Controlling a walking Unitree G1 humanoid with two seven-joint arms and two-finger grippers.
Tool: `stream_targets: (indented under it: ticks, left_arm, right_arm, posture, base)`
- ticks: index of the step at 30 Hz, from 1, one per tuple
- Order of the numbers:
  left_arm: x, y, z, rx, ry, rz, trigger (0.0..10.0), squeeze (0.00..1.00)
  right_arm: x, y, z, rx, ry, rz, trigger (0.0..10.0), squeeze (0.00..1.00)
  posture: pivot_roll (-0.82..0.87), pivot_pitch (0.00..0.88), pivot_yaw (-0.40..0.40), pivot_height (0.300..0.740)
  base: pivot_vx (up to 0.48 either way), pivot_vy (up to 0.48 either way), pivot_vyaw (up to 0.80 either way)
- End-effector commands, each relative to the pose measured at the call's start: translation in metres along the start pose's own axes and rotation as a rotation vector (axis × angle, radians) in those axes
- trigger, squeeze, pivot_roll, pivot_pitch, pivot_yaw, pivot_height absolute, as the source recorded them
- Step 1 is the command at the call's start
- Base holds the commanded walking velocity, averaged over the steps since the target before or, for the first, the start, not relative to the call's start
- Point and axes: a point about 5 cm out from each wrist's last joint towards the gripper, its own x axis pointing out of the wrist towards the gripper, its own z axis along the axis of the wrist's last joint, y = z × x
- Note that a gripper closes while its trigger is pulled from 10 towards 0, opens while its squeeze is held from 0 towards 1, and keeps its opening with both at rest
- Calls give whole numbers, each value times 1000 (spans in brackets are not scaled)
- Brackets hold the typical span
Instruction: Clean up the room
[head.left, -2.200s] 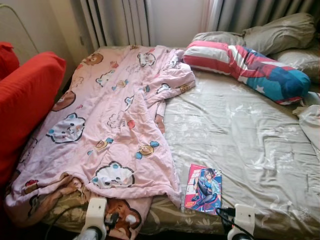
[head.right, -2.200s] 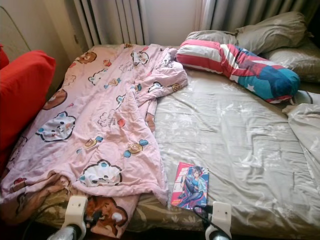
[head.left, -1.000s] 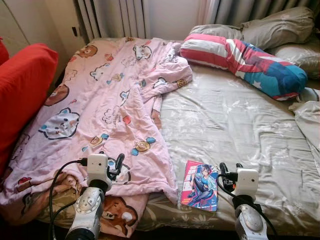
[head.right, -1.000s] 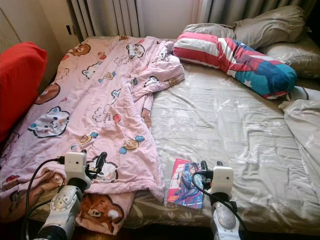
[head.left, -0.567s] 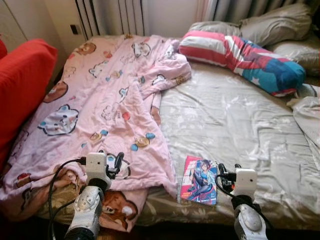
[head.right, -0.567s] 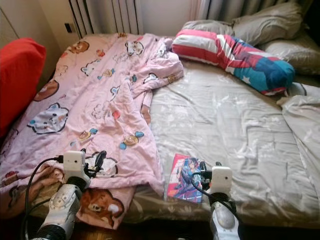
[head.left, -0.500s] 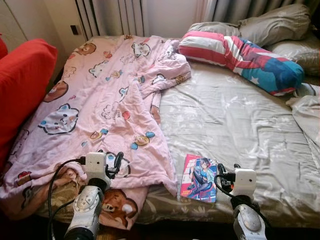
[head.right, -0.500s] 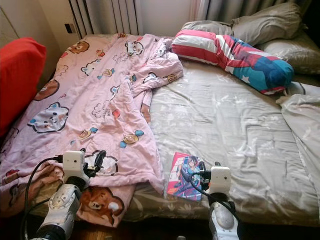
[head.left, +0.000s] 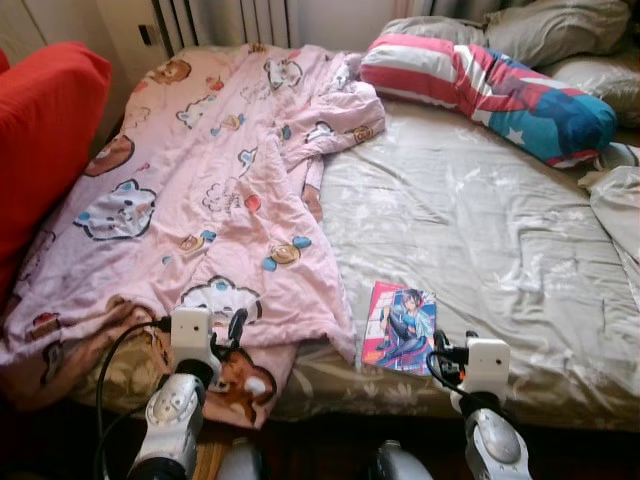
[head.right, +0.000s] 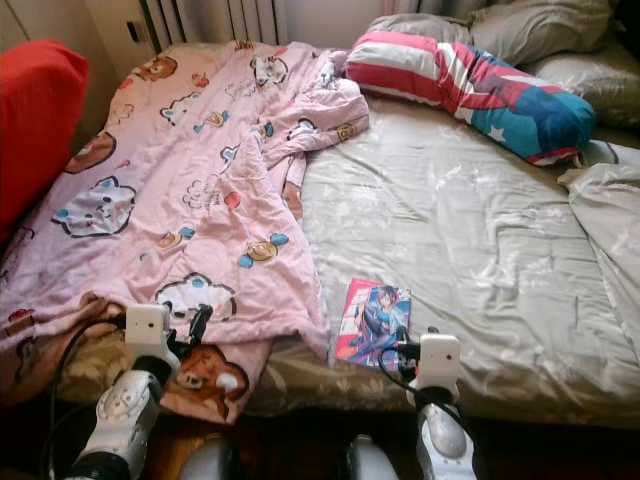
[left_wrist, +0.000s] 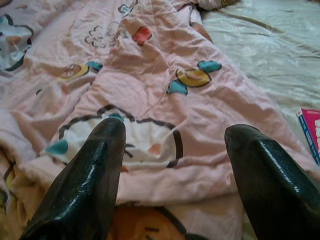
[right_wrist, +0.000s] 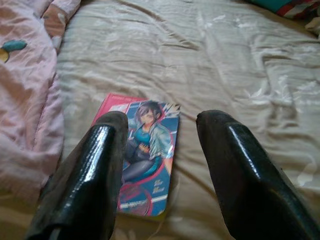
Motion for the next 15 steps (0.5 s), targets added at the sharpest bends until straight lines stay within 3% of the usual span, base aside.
stream_targets:
  ticks: [1,15]
  left_arm:
    - [-4,5,-5,-6,22,9,10000,0]
    - [-6,4,-6,-11,26,11,10000,0]
  right_arm:
    - [-3,0,-3,4,8,-5,10000,0]
    - [-3,2,-9,13,63,-6,10000,0]
  posture:
    - [37,185,-12,647]
    - [39,195,-12,632]
  base:
    - [0,0,0]
    - [0,0,0]
